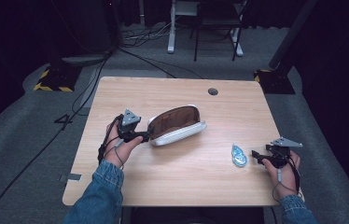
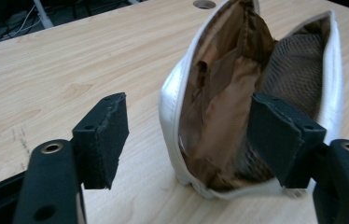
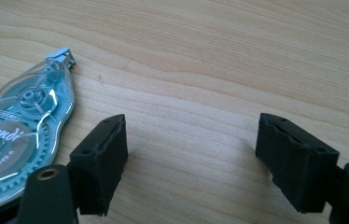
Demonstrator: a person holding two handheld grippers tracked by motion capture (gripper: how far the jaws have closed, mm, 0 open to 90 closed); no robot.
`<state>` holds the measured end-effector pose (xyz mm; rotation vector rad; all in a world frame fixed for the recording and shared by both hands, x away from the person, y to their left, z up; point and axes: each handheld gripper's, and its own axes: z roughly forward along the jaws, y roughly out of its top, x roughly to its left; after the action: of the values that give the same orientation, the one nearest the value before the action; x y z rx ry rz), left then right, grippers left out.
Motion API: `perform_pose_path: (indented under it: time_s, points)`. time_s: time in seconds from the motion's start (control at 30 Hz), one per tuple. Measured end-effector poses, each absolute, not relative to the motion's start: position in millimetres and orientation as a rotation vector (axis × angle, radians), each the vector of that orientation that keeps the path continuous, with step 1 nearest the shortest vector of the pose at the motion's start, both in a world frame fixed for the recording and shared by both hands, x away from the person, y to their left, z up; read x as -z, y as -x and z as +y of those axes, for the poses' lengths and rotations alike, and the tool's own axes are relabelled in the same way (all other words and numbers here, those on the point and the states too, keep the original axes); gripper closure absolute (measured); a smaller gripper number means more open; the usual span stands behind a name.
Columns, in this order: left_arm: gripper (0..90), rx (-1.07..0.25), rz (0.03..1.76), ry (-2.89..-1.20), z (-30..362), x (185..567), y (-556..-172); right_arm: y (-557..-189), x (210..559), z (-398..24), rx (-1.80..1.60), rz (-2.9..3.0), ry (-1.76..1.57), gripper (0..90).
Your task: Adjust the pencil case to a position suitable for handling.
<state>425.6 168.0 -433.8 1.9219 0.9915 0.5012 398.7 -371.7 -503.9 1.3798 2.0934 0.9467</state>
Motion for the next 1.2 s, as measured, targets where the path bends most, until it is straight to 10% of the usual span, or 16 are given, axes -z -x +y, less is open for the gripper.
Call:
perform_pose_path:
  time_s: [0.5,0.97,1.2]
  points:
    - [36.7,-0.458,0.994,-1.955,155.9,455.4,-453.1,-398.6,503.9,-371.7,-0.946,2.095,-1.378,25.3]
    - [74.2,-0.482,0.943,-2.028,146.9,458.2,-458.7,-398.7,503.9,-371.6,-0.945,2.094,-1.380,25.2]
    - [78.8,-0.423,0.918,-2.013,150.3,457.8,-458.5,-398.6,503.8,-371.7,-0.945,2.097,-1.378,25.2]
